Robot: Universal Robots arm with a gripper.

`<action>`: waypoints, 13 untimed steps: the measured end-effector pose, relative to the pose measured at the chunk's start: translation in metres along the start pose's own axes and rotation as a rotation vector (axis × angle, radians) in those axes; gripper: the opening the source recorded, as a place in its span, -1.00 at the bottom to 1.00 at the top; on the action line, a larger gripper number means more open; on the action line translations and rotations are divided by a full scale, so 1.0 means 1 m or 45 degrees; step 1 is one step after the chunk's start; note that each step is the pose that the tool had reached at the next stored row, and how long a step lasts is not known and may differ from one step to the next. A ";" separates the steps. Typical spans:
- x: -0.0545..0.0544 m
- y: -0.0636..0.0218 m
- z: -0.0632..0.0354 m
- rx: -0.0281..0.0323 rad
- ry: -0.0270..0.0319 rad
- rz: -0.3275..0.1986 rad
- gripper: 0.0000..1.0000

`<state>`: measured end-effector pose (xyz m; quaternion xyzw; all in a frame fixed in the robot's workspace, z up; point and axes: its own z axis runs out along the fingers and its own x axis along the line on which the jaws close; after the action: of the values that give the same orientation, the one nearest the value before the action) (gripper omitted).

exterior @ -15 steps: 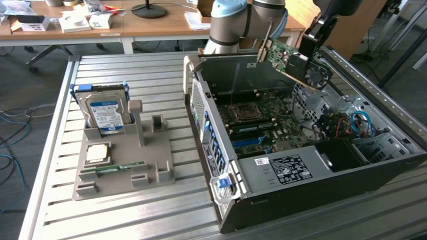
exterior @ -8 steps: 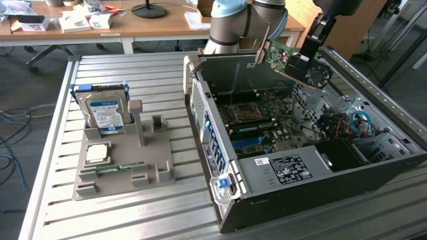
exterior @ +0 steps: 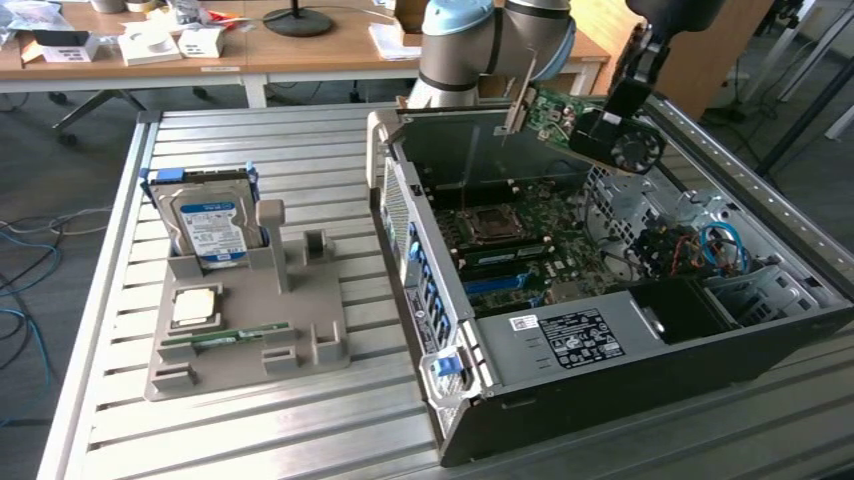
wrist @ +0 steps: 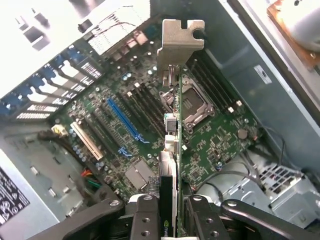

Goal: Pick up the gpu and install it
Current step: 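Insert the gpu into the slot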

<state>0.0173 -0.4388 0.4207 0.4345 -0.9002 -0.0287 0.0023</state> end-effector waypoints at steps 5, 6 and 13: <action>0.000 0.0000 0.0001 -0.0021 0.0056 -0.104 -0.47; 0.000 0.0000 0.0001 -0.0026 0.0067 -0.125 -0.47; 0.000 0.0000 0.0002 -0.0056 0.0146 -0.271 -0.47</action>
<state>0.0173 -0.4388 0.4205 0.5279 -0.8488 -0.0283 0.0054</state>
